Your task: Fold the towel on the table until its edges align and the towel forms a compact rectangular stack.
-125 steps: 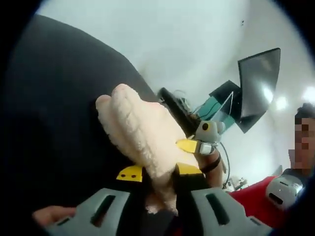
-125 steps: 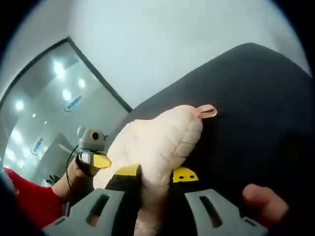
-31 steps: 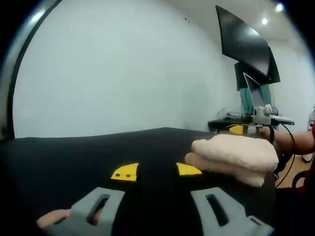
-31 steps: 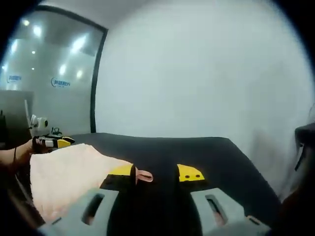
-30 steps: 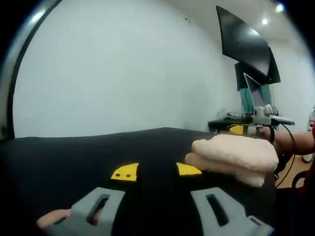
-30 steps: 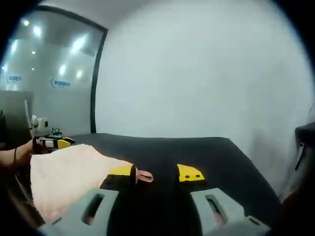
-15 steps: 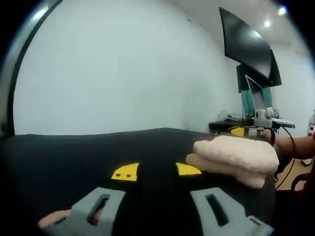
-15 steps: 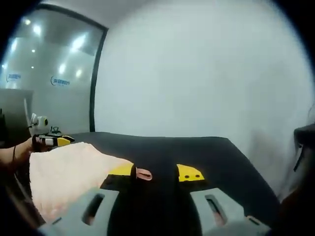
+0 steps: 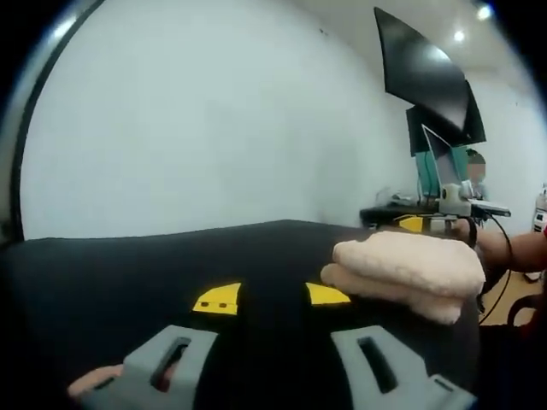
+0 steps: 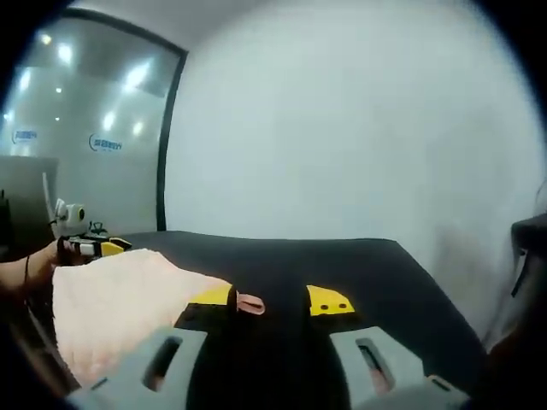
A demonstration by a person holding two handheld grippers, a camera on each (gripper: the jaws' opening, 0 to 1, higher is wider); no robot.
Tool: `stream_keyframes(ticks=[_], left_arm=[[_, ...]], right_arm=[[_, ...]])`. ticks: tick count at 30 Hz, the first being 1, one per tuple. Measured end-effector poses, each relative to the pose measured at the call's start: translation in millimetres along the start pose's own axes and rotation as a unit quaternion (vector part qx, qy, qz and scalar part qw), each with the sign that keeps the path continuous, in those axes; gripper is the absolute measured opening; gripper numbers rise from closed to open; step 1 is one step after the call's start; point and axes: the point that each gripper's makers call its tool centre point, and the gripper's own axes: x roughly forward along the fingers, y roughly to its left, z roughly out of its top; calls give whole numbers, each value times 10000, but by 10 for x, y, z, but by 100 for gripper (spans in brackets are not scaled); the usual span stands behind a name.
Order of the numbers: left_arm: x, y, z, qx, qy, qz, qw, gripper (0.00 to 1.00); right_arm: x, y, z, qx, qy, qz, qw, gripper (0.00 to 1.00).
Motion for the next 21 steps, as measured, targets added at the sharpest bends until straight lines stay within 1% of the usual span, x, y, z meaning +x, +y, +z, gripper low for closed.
stream_keyframes(ticks=[3,11,13,16,17,19,21], left_arm=[[8,17,-12,-27,18,-1,10000,30],[28,-13,-42,97,90,-44,9999,30],[35,-5,-41,92,82,-50,9999,30],[31,-4,-31,82,51,-53,9999,30],[30,-8,-28,82,44,-62,9999,30],[31,-5,-29,88,46,-65,9999,30],[32,-6,-31,94,54,-69,9999,30]], right_arm=[[-3,16,-9,-1,15,12,10000,28],[0,15,-47,-14,77,-8,10000,28],[-56,79,-44,-32,97,-10,9999,28],[-48,91,-39,12,81,20,10000,28],[-83,137,-28,41,63,37,10000,28],[-68,133,-30,70,57,74,9999,28],[-44,130,-60,58,126,85,9999,28]])
